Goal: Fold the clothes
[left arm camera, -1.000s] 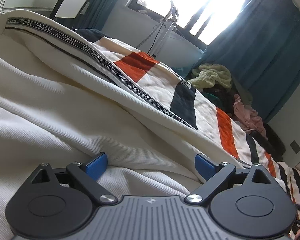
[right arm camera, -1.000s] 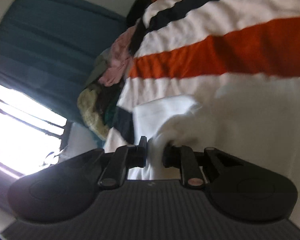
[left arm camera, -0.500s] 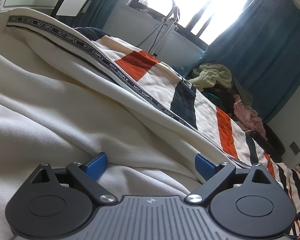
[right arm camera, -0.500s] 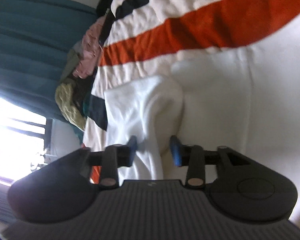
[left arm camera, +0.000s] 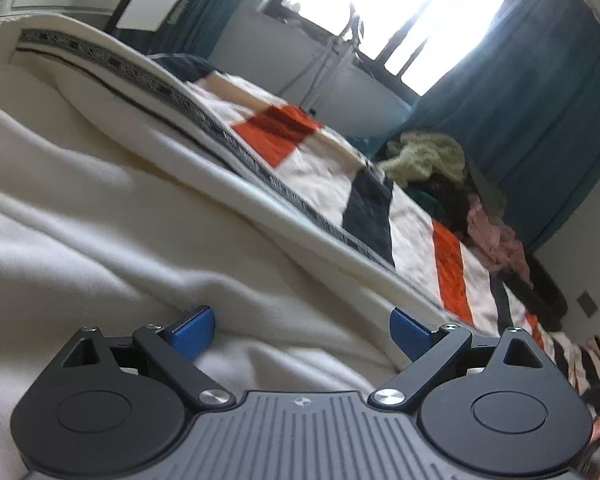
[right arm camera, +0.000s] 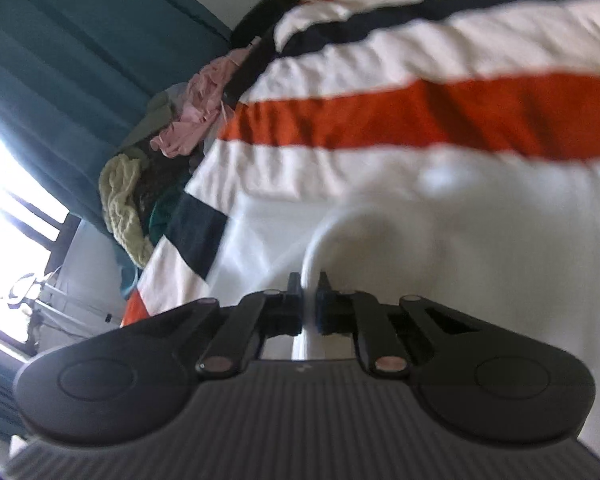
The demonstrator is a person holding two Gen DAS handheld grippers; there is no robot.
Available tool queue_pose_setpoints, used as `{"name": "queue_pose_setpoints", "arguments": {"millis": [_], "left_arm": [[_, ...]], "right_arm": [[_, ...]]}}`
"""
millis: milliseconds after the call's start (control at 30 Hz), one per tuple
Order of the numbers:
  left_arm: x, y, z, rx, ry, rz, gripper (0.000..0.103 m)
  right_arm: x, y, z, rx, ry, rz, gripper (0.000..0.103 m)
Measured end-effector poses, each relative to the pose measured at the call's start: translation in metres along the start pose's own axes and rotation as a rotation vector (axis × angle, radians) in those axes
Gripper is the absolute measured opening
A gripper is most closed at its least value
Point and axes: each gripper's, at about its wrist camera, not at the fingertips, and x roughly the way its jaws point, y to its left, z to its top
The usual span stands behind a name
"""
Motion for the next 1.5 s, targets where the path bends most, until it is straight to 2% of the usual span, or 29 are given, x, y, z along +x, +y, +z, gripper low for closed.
{"name": "queue_pose_setpoints", "arguments": {"millis": [67, 133, 200, 233, 533, 700, 833, 967, 1133, 1200, 1367, 1500], "left_arm": [[0.000, 0.003, 0.005, -0.022, -0.020, 0.006, 0.096], [0.001, 0.006, 0.008, -0.029, -0.031, 0.008, 0.096], [0.003, 0.006, 0.009, -0.021, -0.035, 0.019, 0.096], [0.004, 0.005, 0.010, -0.016, -0.037, 0.021, 0.096], [0.003, -0.002, 0.006, 0.037, -0.034, 0.027, 0.096], [0.000, -0.015, 0.001, 0.137, -0.033, 0.085, 0.096], [-0.004, -0.024, -0.006, 0.221, -0.035, 0.127, 0.096], [-0.017, -0.028, -0.015, 0.247, -0.019, 0.131, 0.096], [-0.028, -0.033, -0.022, 0.288, -0.024, 0.127, 0.097], [-0.031, -0.035, -0.024, 0.289, -0.022, 0.122, 0.097], [-0.035, -0.036, -0.022, 0.290, -0.029, 0.122, 0.097], [-0.034, -0.037, -0.019, 0.282, -0.025, 0.117, 0.097]], "right_arm": [[0.007, 0.046, 0.014, -0.106, -0.021, 0.028, 0.008], [0.004, 0.099, 0.028, -0.224, -0.083, 0.114, 0.008], [-0.009, 0.136, 0.040, -0.275, -0.163, 0.227, 0.008], [-0.010, 0.132, 0.041, -0.281, -0.171, 0.233, 0.008], [0.021, 0.006, 0.025, -0.279, -0.085, 0.031, 0.008], [0.036, -0.051, 0.017, -0.253, -0.011, -0.028, 0.008], [0.033, -0.047, 0.016, -0.301, 0.013, -0.037, 0.011], [0.015, -0.041, 0.014, -0.380, 0.002, -0.002, 0.010], [-0.003, -0.052, 0.027, -0.269, -0.021, 0.116, 0.008], [-0.009, -0.054, 0.030, -0.238, -0.023, 0.128, 0.007], [-0.022, -0.065, 0.039, -0.141, -0.035, 0.109, 0.007], [-0.022, -0.074, 0.040, -0.187, -0.028, 0.052, 0.007]]}}
